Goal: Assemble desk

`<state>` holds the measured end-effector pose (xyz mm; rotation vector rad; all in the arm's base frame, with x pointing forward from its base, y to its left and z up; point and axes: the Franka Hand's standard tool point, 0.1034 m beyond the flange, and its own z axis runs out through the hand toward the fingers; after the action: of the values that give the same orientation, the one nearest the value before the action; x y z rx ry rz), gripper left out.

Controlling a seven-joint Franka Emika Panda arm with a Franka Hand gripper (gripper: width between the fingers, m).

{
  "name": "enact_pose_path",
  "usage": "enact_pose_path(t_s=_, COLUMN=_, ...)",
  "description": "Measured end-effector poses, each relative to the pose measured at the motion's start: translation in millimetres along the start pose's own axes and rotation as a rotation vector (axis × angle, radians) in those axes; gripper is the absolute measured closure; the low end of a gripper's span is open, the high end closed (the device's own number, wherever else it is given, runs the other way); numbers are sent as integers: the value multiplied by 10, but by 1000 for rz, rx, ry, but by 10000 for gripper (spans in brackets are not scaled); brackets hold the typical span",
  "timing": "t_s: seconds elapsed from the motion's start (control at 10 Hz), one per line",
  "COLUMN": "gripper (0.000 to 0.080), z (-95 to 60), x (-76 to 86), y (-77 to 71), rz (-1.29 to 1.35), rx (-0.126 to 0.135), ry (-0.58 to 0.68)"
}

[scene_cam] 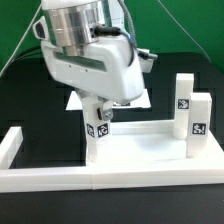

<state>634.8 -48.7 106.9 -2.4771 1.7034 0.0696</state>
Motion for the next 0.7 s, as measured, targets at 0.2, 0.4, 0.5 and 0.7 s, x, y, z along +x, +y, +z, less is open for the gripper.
enact_pose_path(t_s=0.2, gripper=505, z=5, x=36, y=6, rz=307, rx=32, ry=-27)
enact_pose_path(t_s=0.4, gripper=502, z=9, x=28, y=5, rz=294, rx=31, ry=-26)
enact_pose_path(t_s=0.5, gripper=502, z=7, x=32, y=7, rz=202, rx=31, ry=-23)
enact_pose_path(t_s=0.7, gripper=192, z=9, x=15, y=-4, rz=-154, rx=36, ry=-19)
